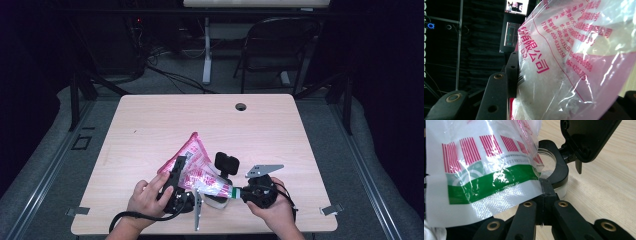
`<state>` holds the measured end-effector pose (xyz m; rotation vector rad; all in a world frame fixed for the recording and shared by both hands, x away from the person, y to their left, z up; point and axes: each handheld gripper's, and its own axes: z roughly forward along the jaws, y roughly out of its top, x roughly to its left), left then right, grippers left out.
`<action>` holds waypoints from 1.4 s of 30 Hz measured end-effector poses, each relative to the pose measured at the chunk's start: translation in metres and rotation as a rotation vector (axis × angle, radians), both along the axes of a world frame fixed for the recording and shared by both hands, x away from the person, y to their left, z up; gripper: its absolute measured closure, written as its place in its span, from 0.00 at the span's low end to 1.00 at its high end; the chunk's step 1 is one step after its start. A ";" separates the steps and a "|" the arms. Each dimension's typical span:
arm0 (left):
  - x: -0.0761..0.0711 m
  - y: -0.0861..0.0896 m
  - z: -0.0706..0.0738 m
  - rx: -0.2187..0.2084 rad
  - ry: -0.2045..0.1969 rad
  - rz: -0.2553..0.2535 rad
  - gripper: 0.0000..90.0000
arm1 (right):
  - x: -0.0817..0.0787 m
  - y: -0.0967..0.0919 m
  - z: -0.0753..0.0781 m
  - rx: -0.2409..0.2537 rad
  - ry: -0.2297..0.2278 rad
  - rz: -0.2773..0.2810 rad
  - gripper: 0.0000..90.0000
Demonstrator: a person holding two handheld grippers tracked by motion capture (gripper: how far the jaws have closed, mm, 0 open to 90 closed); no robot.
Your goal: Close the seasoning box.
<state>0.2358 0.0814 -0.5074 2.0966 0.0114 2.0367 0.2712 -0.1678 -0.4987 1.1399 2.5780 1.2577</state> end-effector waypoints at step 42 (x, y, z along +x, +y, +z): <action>-0.001 0.000 0.001 0.013 -0.025 -0.014 0.69 | 0.000 0.000 -0.001 0.000 0.002 -0.003 1.00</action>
